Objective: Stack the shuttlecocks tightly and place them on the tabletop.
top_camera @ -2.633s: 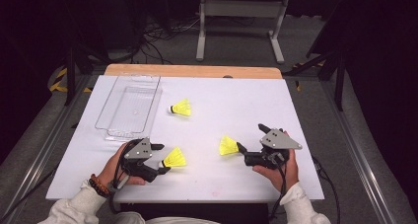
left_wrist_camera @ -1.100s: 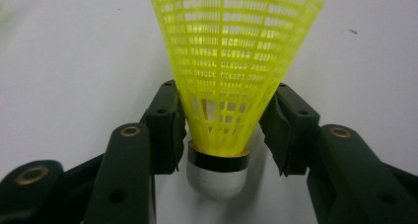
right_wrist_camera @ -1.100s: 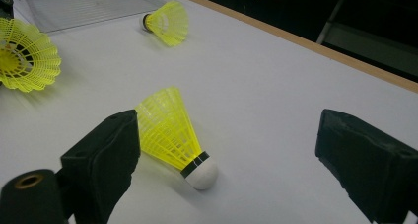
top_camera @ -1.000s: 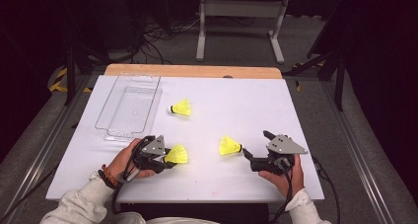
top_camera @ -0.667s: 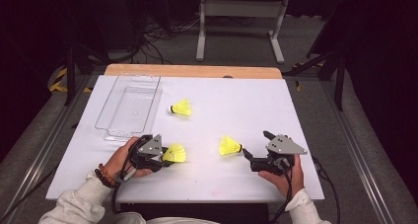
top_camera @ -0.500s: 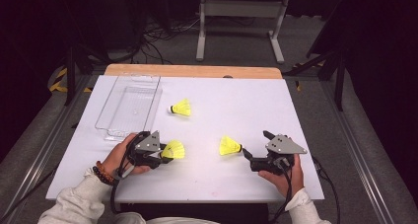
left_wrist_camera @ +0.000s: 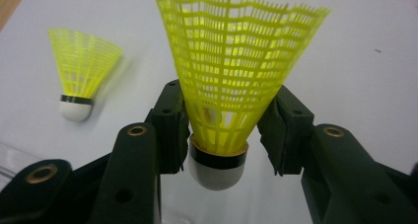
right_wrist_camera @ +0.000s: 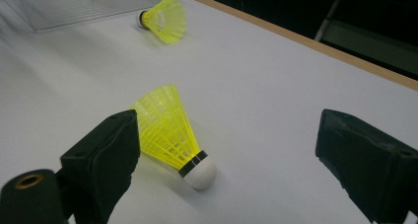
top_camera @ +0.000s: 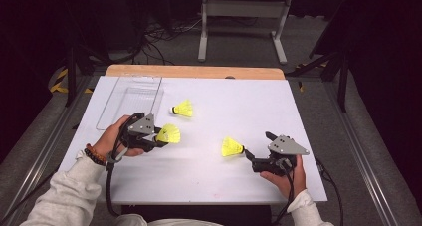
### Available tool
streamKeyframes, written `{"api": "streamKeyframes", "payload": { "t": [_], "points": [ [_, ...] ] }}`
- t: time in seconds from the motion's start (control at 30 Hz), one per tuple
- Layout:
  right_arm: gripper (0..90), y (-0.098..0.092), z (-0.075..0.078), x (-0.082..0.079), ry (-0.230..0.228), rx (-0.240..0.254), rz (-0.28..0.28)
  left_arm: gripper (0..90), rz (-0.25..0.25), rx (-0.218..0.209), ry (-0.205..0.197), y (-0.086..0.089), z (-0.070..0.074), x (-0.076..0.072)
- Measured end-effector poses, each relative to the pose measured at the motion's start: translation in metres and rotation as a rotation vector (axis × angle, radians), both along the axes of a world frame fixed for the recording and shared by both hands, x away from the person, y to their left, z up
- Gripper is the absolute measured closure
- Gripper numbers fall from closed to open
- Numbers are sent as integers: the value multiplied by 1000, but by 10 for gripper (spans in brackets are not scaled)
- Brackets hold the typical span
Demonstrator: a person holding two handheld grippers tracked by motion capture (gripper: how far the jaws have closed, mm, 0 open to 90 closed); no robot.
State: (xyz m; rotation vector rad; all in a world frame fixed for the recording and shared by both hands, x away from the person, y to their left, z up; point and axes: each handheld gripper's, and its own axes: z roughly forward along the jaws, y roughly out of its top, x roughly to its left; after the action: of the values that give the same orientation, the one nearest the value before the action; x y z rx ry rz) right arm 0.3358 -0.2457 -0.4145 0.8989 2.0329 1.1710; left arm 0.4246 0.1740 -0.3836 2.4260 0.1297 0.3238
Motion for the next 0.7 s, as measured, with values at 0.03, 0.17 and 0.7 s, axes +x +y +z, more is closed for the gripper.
{"api": "streamKeyframes", "payload": {
  "t": [0.03,0.17,0.7],
  "points": [
    [104,0,0,0,4,2,0,568,-6,10,-1,-1,1,4],
    [104,1,-1,1,6,1,3,565,-35,46,3,-9,2,21],
    [104,-1,-4,2,17,-1,0,550,-99,200,11,-37,-8,73]
  ]
}}
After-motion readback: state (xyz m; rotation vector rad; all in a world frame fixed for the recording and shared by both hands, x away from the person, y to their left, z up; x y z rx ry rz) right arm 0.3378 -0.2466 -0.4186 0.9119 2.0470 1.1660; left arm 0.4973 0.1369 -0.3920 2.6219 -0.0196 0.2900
